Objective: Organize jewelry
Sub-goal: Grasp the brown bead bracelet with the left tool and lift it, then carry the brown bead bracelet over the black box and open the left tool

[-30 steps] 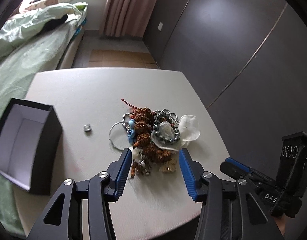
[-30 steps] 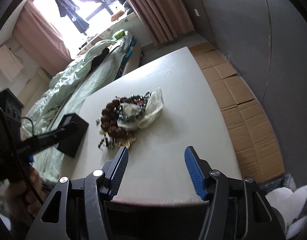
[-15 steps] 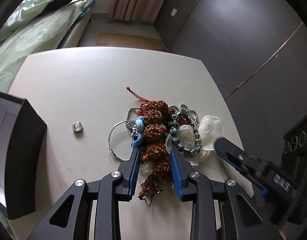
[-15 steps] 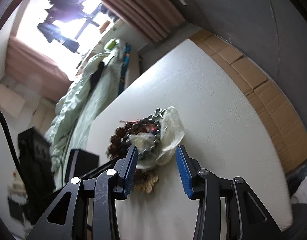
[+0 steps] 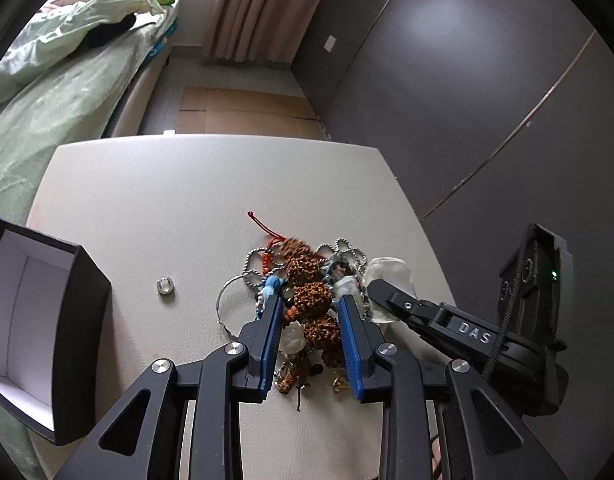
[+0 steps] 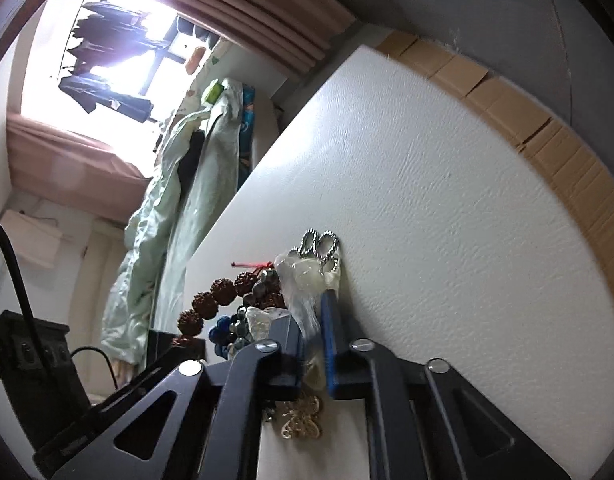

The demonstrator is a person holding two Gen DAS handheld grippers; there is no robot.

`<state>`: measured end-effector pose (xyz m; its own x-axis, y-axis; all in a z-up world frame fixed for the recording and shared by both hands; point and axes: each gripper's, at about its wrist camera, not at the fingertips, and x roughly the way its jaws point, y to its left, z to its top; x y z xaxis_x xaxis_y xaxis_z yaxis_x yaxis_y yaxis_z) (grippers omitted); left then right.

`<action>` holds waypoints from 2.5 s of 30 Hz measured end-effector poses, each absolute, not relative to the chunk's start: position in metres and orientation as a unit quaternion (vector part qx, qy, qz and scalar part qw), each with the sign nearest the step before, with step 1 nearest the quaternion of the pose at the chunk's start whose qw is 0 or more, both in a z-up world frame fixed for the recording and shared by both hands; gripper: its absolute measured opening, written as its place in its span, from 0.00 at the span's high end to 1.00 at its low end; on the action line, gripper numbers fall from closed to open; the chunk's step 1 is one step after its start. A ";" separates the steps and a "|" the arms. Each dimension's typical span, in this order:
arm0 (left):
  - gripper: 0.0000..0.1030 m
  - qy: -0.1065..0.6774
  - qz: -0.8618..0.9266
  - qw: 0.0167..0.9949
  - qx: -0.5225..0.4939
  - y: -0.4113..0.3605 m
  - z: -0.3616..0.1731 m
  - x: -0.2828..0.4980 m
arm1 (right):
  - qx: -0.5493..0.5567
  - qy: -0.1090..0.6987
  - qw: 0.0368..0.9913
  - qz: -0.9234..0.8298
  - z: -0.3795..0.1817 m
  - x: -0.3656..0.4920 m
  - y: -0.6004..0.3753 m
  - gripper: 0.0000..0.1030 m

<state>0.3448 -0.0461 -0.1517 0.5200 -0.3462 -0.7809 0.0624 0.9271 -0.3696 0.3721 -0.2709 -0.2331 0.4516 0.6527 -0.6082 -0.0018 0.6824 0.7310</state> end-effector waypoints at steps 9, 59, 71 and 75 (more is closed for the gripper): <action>0.71 0.449 -0.124 0.874 -0.140 -0.040 -0.121 0.334 | 0.356 0.425 0.799 0.234 -0.194 0.350 -0.282 0.95; 0.78 0.337 -0.020 0.926 -0.168 0.153 -0.036 0.236 | 0.227 0.432 0.784 0.385 -0.111 0.326 -0.041 0.93; 0.78 0.350 -0.042 0.920 -0.174 0.142 -0.052 0.258 | 0.235 0.431 0.792 0.362 -0.123 0.318 -0.082 0.33; 0.78 0.360 -0.054 0.915 -0.176 0.131 -0.061 0.271 | 0.248 0.438 0.792 0.346 -0.129 0.320 -0.113 0.33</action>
